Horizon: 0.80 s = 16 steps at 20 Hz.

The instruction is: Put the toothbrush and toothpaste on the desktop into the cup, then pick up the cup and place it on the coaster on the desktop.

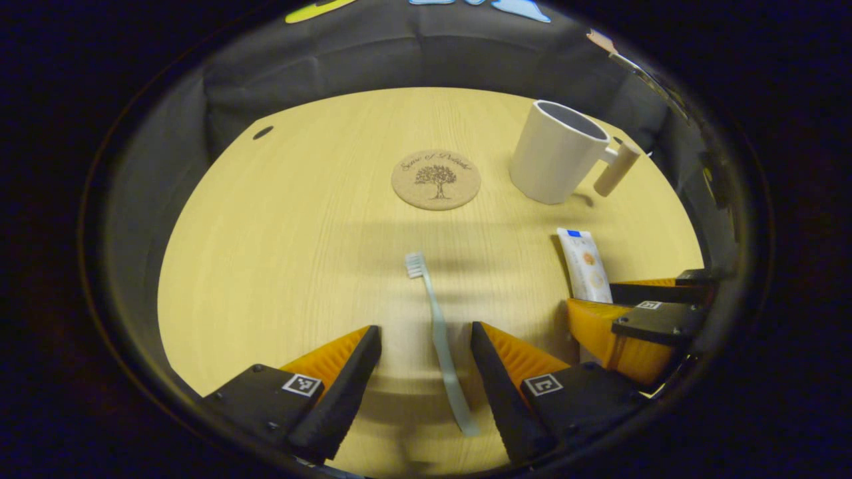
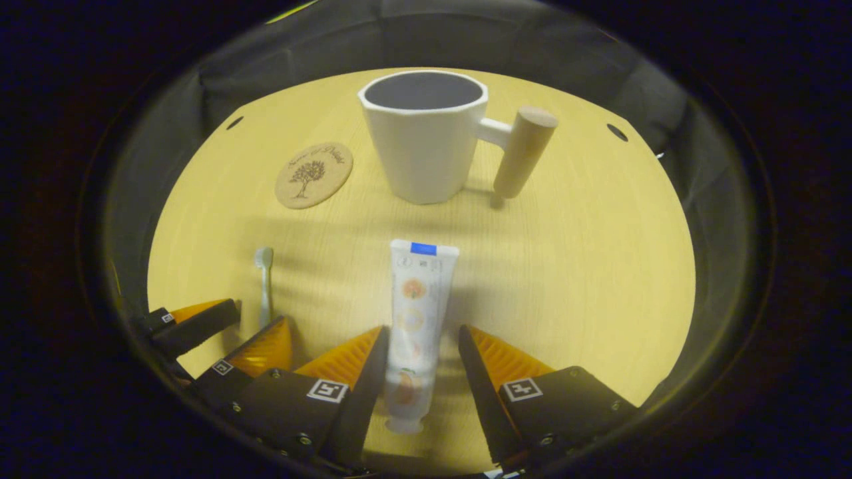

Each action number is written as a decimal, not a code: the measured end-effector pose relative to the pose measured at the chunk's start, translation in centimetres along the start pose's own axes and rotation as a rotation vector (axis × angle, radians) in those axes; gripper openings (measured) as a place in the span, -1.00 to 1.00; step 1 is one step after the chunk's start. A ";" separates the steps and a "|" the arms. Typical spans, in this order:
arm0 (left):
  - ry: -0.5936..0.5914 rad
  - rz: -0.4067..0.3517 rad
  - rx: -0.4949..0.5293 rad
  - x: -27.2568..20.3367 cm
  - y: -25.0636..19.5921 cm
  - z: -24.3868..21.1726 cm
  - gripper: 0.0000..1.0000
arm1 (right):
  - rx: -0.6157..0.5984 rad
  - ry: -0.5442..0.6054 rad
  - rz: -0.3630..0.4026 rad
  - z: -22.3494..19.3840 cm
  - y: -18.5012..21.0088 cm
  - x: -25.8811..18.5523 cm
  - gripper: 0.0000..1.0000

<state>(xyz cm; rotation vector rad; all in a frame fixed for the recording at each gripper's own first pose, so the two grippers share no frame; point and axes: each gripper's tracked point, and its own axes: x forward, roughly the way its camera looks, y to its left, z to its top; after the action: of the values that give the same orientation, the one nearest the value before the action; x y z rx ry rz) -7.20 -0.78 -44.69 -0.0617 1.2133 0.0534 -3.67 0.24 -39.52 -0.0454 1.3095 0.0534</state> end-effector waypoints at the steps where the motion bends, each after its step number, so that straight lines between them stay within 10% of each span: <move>1: -0.005 -0.001 0.000 -0.1 0.0 0.0 0.89 | 0.003 0.007 -0.001 -0.2 0.2 -0.6 0.37; 8: -0.014 -0.006 0.018 0.4 -0.5 0.7 0.63 | 0.014 0.033 -0.004 -0.5 0.1 -0.5 0.19; 14: -0.013 0.011 0.046 0.5 -0.2 1.2 -0.73 | 0.044 0.061 -0.014 -0.2 -0.4 -0.8 -0.48; 16: -0.010 0.008 0.074 0.4 -0.1 1.2 -0.73 | 0.070 0.048 -0.012 -0.1 -0.5 -1.0 -0.48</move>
<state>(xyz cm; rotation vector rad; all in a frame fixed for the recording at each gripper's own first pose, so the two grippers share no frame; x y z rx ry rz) -5.95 -0.83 -44.65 0.0081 1.2047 0.0153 -3.95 -0.27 -38.58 0.0045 1.3577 -0.0039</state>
